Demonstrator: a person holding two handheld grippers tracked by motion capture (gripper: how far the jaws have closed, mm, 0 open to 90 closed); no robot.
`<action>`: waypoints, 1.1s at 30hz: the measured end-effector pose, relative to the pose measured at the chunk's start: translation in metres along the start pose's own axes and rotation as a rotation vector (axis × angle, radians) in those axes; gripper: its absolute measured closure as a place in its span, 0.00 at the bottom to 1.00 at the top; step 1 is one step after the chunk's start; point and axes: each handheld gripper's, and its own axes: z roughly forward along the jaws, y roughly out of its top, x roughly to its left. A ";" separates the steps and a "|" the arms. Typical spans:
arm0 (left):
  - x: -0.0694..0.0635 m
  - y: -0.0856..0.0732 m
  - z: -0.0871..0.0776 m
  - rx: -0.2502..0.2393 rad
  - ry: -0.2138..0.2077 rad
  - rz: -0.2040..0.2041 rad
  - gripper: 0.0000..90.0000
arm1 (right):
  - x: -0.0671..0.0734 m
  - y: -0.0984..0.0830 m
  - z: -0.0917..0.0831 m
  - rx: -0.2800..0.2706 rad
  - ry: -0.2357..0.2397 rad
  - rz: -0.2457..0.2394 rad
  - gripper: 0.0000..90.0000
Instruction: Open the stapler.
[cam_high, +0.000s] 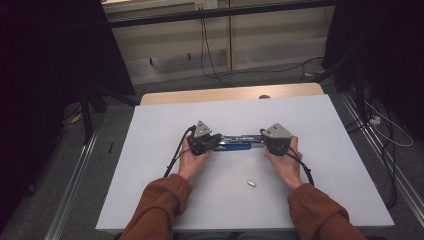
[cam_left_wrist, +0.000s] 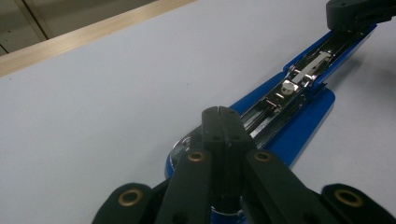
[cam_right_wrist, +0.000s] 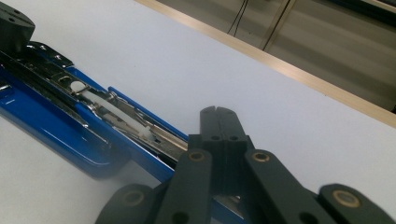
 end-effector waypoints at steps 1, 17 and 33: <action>0.000 0.000 0.000 0.001 -0.001 -0.009 1.00 | 0.001 0.001 0.000 -0.001 -0.001 0.000 1.00; -0.003 0.008 -0.002 -0.008 0.003 -0.016 0.98 | 0.003 0.001 0.004 -0.007 -0.008 -0.010 1.00; 0.002 0.012 -0.008 -0.052 0.010 -0.044 0.75 | 0.003 0.001 0.005 -0.013 -0.003 0.000 1.00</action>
